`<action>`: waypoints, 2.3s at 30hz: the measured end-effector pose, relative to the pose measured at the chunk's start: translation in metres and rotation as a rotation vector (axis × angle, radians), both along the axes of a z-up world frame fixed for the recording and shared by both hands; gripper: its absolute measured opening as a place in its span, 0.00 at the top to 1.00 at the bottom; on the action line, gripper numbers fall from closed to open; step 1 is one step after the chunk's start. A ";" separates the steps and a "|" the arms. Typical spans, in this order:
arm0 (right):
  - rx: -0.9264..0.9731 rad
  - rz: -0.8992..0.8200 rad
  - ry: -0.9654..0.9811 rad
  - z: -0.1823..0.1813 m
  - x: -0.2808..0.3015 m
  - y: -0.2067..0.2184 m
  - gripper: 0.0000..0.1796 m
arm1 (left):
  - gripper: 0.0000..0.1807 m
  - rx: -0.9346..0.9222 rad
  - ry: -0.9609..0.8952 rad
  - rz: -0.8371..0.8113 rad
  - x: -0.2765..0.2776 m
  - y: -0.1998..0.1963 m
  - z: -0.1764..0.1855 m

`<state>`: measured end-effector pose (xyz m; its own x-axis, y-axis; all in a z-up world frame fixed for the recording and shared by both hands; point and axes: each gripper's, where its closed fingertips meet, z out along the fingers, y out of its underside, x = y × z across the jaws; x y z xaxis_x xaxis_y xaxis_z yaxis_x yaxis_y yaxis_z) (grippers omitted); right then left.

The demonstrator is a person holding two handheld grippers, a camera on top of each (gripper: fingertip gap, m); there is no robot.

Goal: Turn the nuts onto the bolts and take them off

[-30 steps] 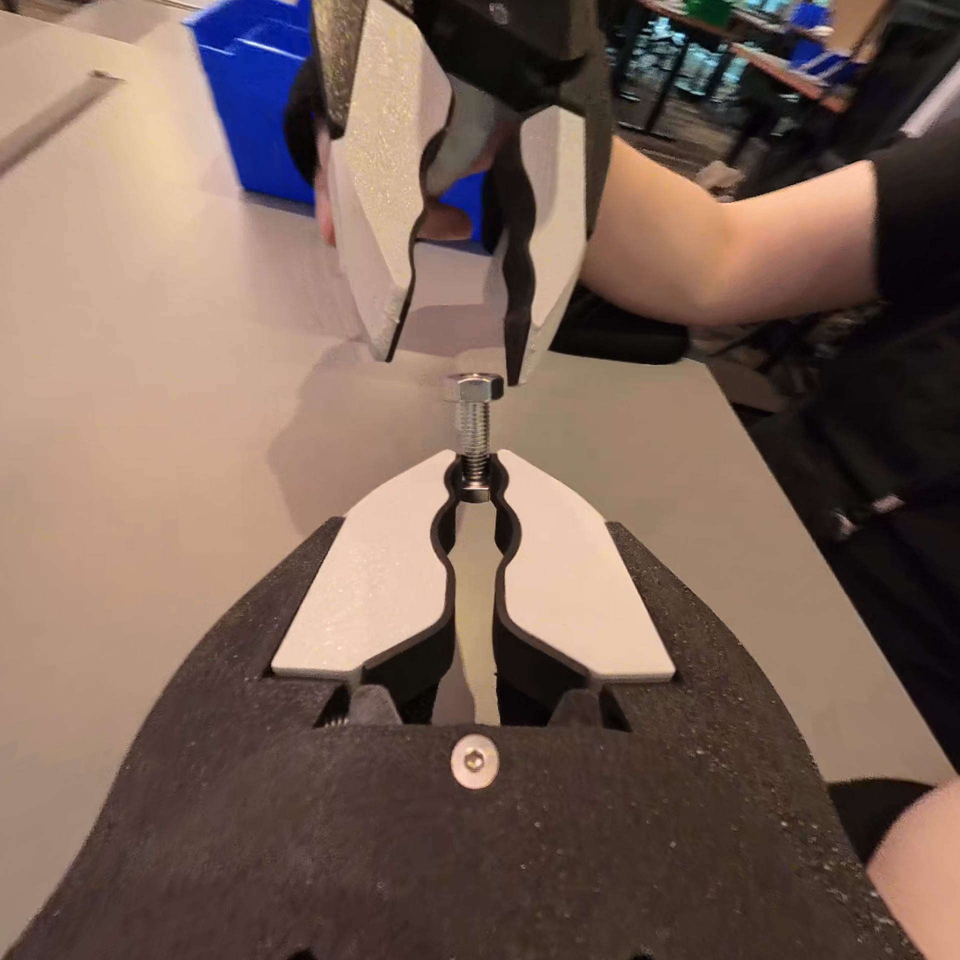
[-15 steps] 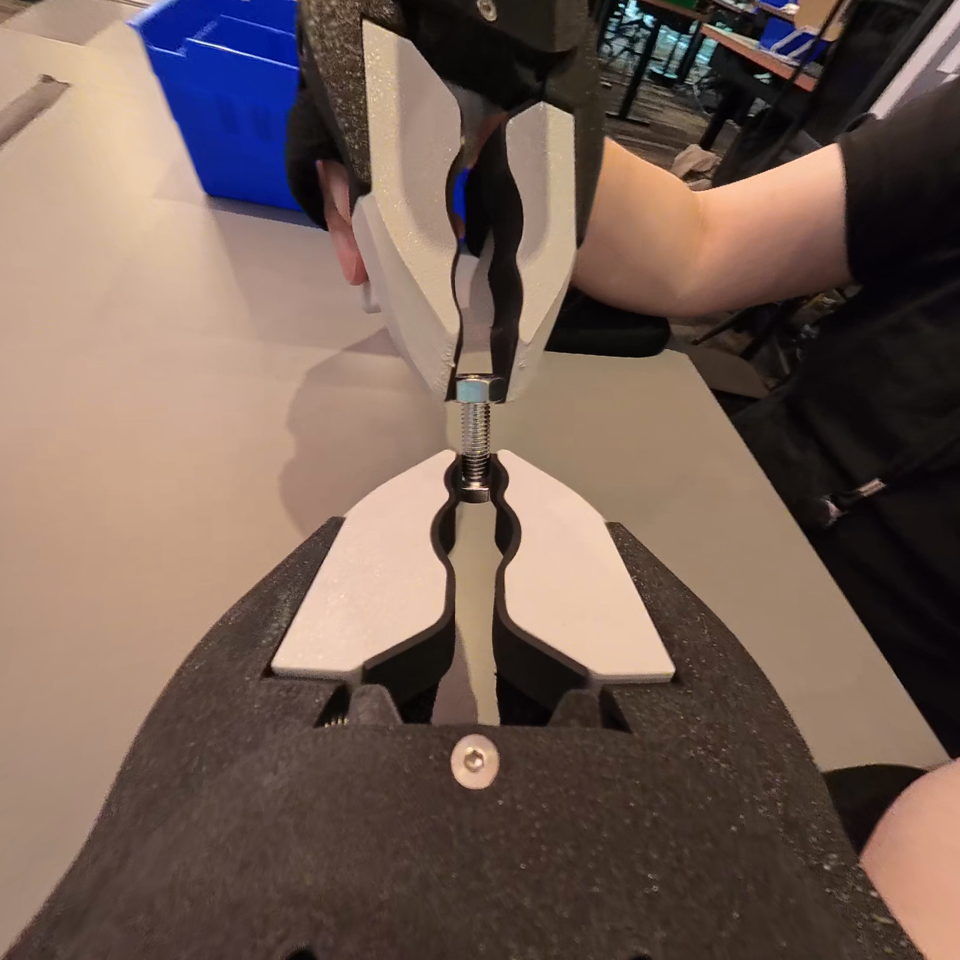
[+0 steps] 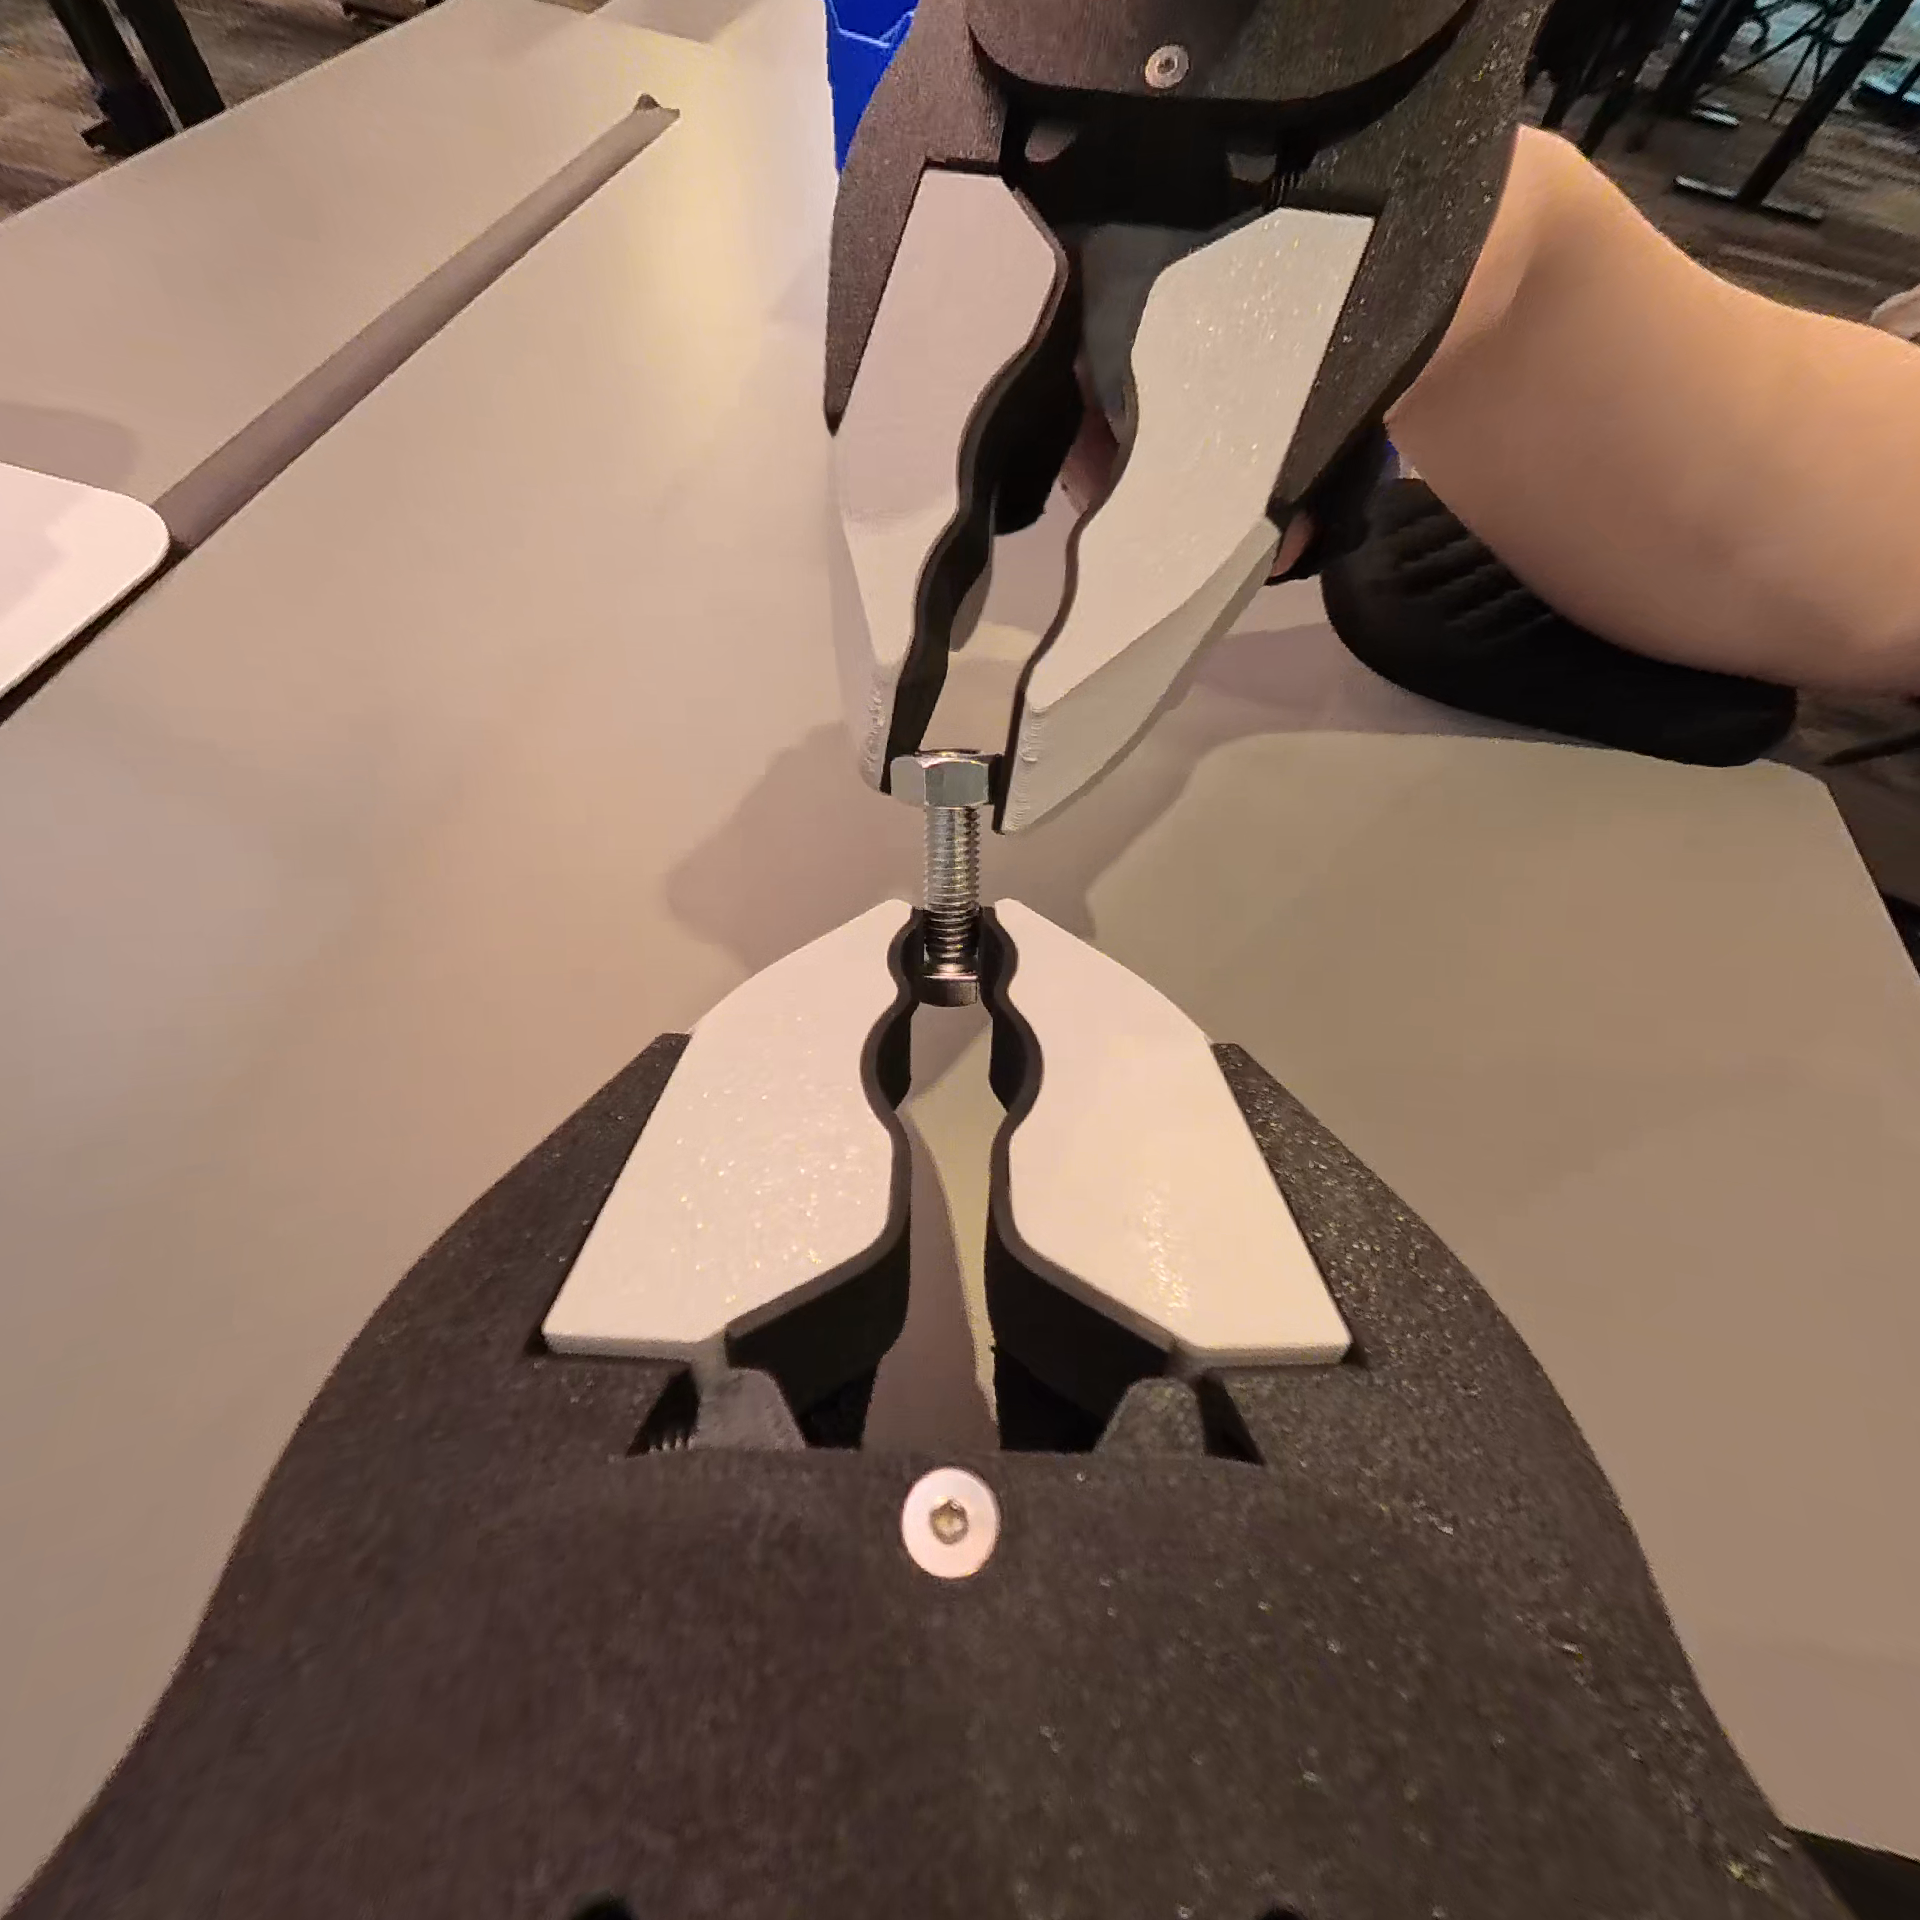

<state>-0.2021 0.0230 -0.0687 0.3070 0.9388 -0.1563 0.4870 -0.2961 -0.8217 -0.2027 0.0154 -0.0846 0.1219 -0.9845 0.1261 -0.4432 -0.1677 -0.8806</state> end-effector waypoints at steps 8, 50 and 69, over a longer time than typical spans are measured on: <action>0.290 0.275 -0.009 0.024 0.008 -0.035 0.76 | 0.95 -0.084 -0.111 -0.221 0.002 -0.041 0.021; 0.326 0.300 0.068 0.043 0.002 -0.046 0.75 | 0.95 -0.063 -0.192 -0.266 0.005 -0.048 0.035; 0.349 0.358 0.048 0.047 0.008 -0.058 0.75 | 0.95 -0.057 -0.277 -0.301 0.002 -0.055 0.053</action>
<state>-0.1943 -0.0351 -0.0216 -0.0436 0.9828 0.1797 0.4672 0.1790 -0.8658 -0.2005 -0.0392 -0.0319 -0.2169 -0.9614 0.1694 -0.2275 -0.1190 -0.9665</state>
